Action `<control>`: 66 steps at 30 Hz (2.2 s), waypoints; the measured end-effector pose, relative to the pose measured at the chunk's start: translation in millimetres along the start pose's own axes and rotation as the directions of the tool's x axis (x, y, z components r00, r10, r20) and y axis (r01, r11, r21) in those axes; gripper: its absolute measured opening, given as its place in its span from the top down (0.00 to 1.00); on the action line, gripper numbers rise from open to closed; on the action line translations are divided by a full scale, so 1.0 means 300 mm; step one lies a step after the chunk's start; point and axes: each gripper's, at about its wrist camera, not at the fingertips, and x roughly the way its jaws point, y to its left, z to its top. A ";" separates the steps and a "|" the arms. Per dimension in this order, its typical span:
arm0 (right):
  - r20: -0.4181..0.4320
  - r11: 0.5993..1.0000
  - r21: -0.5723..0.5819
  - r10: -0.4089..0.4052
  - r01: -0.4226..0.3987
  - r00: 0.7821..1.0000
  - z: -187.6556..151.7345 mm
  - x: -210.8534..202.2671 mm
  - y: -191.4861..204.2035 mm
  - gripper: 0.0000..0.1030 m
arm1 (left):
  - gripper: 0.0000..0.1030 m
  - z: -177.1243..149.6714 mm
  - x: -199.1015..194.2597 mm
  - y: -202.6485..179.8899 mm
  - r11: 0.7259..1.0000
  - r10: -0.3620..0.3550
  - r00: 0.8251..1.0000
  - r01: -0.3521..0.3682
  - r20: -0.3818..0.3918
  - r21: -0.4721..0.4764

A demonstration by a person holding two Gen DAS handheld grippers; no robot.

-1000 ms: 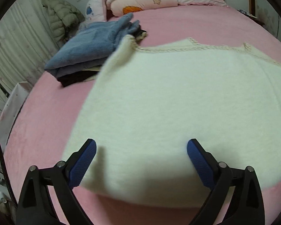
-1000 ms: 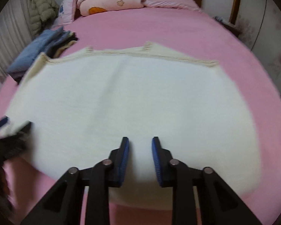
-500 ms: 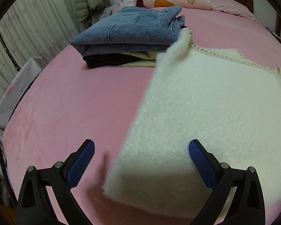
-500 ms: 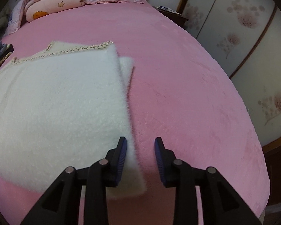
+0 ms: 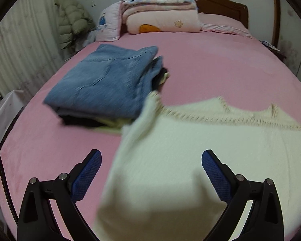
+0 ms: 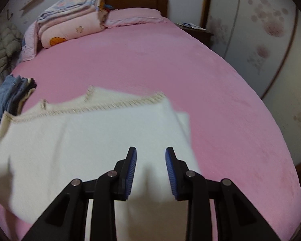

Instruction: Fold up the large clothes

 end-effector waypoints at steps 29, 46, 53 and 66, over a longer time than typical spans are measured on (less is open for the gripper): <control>-0.136 0.994 0.057 0.101 -0.094 0.986 0.191 0.290 0.042 0.73 | 0.00 0.198 0.244 -0.040 0.990 -0.138 0.971 0.138 -0.193 -0.012; -0.057 0.925 -0.028 0.377 -0.379 0.925 0.061 -0.270 0.304 0.73 | 0.00 -0.058 -0.386 0.168 0.875 -0.395 0.900 0.308 -0.184 -0.373; -0.069 0.912 -0.096 0.394 -0.399 0.916 -0.056 -0.286 0.383 0.73 | 0.03 -0.371 -0.291 0.224 0.781 -0.490 0.841 0.307 -0.228 -0.544; -0.144 0.921 -0.108 0.357 -0.374 0.923 -0.242 -0.158 0.430 0.73 | 0.15 -0.523 -0.006 0.216 0.611 -0.594 0.803 0.487 0.045 -0.624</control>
